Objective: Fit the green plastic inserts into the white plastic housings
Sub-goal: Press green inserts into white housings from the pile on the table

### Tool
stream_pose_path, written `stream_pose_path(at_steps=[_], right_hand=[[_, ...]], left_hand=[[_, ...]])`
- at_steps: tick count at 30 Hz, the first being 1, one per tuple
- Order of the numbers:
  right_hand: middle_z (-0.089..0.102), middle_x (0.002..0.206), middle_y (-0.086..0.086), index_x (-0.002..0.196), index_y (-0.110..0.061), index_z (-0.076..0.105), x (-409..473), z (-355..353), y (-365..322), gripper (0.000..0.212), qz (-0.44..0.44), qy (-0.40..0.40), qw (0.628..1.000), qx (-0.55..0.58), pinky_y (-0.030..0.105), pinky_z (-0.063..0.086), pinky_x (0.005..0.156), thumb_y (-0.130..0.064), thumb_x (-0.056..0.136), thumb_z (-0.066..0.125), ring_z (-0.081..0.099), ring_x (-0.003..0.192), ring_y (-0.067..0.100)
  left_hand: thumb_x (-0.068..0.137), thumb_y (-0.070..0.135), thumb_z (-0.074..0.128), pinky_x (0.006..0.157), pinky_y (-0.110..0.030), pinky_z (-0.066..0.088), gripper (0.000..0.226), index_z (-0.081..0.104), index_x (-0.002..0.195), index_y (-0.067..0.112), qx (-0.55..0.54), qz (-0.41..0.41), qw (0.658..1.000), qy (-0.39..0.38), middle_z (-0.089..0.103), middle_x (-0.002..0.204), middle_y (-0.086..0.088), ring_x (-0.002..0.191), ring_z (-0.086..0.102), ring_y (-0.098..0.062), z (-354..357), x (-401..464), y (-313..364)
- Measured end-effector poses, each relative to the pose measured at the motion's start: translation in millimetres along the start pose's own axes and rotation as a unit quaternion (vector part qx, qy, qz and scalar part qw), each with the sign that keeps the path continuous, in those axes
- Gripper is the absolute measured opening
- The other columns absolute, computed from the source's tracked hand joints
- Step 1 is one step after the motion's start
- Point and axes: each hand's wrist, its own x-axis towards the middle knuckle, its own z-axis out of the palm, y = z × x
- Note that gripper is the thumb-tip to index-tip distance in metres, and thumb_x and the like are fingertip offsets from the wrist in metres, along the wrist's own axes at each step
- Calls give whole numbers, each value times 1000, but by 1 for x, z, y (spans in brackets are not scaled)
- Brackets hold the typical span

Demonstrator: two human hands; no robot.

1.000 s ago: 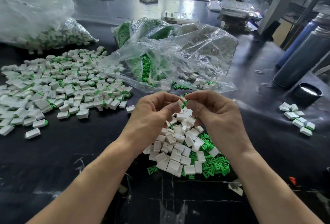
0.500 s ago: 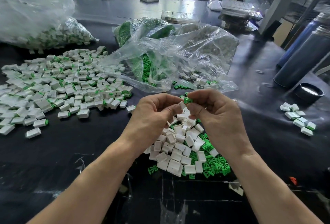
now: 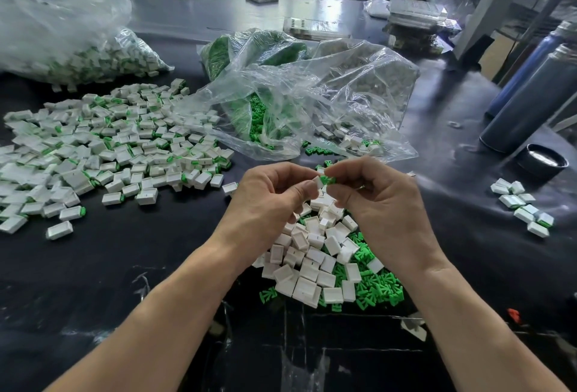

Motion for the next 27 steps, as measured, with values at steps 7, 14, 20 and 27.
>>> stream_pose_path(at_steps=[7,14,20,27], right_hand=[[79,91,-3,101,-21,79,0,-3,0,24,7,-24,1000,11,30,61,80,0,90,76,72,82,12],[78,86,7,101,-12,77,1,0,4,9,62,8,992,108,34,63,71,-8,93,74,70,71,20],[75,79,7,93,-15,77,-1,4,6,6,47,13,996,78,37,62,64,-13,96,72,67,65,20],[74,79,0,92,-23,75,-4,4,5,8,15,-4,1000,-23,40,61,65,-15,96,73,67,66,19]], left_hand=[[93,16,73,63,-26,54,9,78,99,21,9,-1,1000,-2,76,84,-2,64,60,-7,0,0,-1],[93,15,74,62,-24,53,9,78,100,17,-9,13,1000,6,75,83,0,67,61,-6,1,-1,0],[91,12,75,67,-23,57,11,76,103,11,-38,20,999,26,77,91,-7,75,69,-14,7,-3,3],[89,6,77,67,-28,61,6,75,92,10,-24,7,999,47,77,85,-6,75,72,-19,7,-2,0]])
